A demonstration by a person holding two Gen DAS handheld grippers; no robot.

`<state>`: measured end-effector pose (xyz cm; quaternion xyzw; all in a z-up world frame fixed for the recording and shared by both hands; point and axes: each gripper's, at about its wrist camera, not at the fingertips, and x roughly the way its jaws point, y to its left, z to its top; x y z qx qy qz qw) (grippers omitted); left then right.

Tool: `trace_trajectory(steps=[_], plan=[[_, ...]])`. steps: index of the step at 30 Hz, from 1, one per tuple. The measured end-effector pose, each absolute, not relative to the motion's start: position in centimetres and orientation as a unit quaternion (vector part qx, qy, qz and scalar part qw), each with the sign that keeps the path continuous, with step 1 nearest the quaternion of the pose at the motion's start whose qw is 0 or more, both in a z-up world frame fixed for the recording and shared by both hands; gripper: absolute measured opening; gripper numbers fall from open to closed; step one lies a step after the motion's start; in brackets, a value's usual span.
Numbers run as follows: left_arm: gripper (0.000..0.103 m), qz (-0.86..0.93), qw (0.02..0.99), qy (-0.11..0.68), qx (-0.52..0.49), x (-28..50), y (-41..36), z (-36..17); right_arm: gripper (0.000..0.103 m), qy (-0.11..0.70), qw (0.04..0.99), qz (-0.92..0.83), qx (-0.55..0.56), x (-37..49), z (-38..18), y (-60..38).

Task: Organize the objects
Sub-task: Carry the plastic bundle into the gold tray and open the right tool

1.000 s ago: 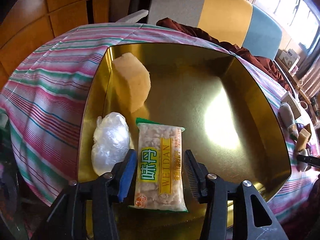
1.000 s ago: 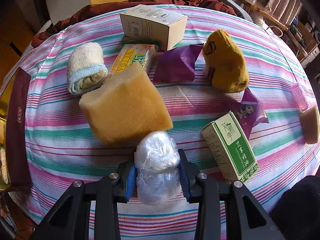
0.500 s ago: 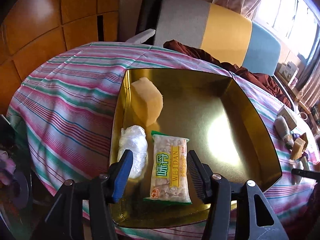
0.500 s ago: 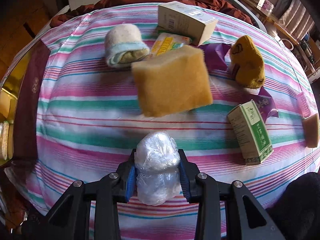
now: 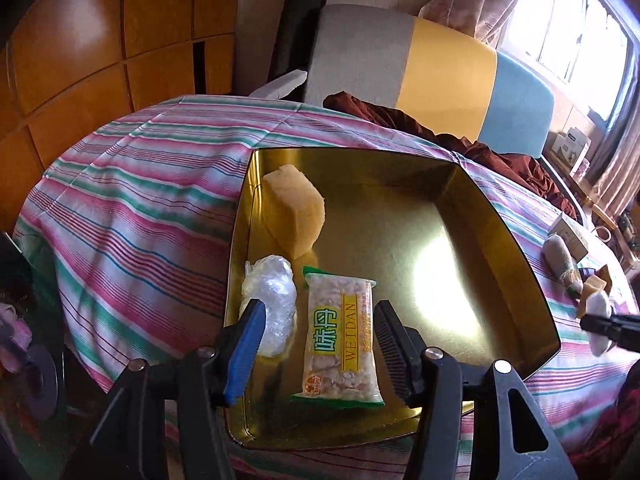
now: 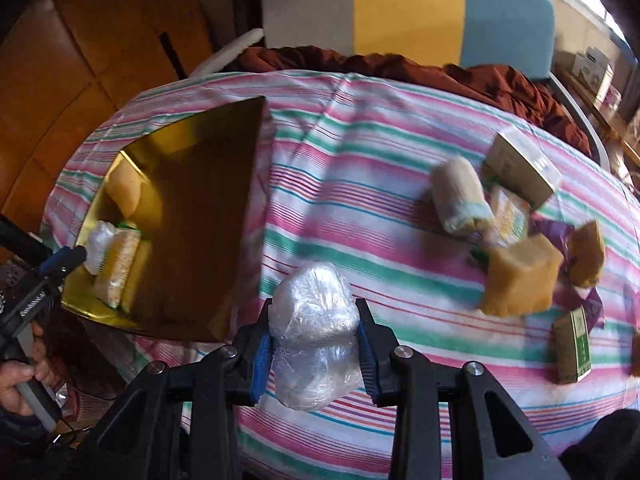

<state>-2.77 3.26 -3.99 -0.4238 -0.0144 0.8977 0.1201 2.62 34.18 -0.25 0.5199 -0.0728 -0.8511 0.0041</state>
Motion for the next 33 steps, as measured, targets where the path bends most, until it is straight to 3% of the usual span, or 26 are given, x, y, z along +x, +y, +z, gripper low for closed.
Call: trace_trajectory(steps=[10, 18, 22, 23, 25, 27, 33], plan=[[0.057, 0.897, 0.111, -0.029, -0.426, -2.8, 1.3, -4.7, 0.036, -0.027, 0.102, -0.846, 0.523, -1.9, -2.0, 25.2], [0.057, 0.903, 0.121, -0.031, -0.41, -2.2, 0.7, -4.1, 0.036, -0.053, 0.139, -0.835, 0.53, -6.5, -3.5, 21.5], [0.063, 0.903, 0.126, -0.038, -0.409, -2.2, 0.4, -3.9, 0.039, -0.072, 0.159, -0.837, 0.519, -9.5, -3.4, 19.2], [0.063, 0.903, 0.124, -0.038, -0.409, -2.2, 0.4, -3.9, 0.042, -0.084, 0.172, -0.836, 0.514, -10.1, -3.3, 18.7], [0.065, 0.902, 0.121, -0.042, -0.412, -2.2, 0.0, -3.9, 0.069, -0.1, 0.188, -0.835, 0.507, -10.7, -3.3, 17.9], [0.066, 0.902, 0.117, -0.045, -0.413, -2.2, -0.3, -3.9, 0.087, -0.103, 0.188, -0.838, 0.502, -10.9, -3.3, 17.6], [0.066, 0.903, 0.109, -0.051, -0.412, -2.3, -0.9, -4.2, 0.087, -0.079, 0.175, -0.842, 0.504, -9.0, -3.7, 18.4]])
